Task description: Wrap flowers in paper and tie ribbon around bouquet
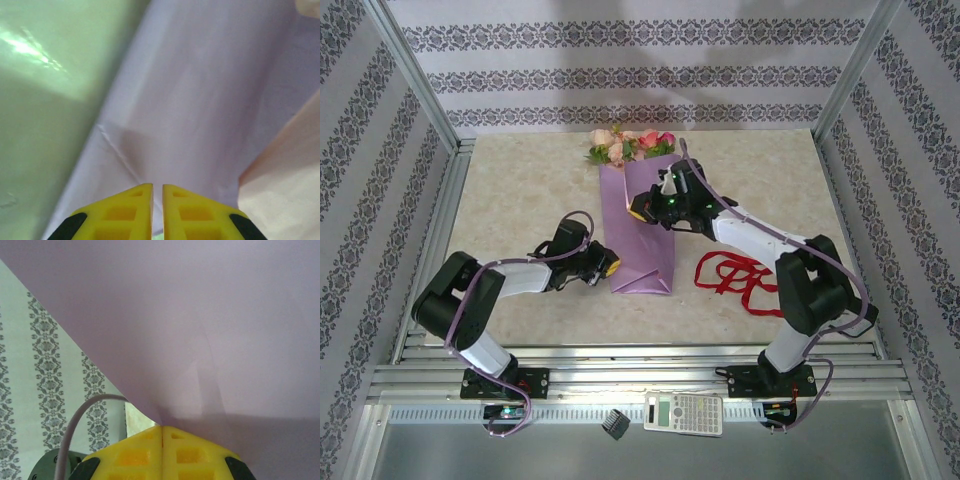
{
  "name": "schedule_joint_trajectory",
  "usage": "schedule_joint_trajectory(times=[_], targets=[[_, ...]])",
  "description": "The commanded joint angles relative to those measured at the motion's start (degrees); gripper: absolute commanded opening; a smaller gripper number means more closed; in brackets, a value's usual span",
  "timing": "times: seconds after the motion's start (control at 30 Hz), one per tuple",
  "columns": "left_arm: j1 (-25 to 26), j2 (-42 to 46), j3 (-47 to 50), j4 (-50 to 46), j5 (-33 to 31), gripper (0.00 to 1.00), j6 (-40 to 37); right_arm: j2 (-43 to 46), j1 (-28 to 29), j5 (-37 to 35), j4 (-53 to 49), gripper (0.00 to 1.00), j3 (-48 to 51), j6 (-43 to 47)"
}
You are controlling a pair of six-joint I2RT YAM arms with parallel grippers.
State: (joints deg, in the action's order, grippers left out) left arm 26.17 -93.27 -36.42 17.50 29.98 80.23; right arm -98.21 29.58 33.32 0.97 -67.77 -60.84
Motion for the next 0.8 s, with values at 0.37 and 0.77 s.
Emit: schedule_joint_trajectory(times=[0.37,0.77], targets=[[-0.1,-8.9,1.0,12.6,2.0,0.08,3.6,-17.1,4.1,3.7,25.0,0.0,-6.5,-14.7],[-0.1,4.1,3.3,4.2,0.0,0.09,2.2,-25.4,4.4,2.7,31.7,0.0,-4.7,-18.9]])
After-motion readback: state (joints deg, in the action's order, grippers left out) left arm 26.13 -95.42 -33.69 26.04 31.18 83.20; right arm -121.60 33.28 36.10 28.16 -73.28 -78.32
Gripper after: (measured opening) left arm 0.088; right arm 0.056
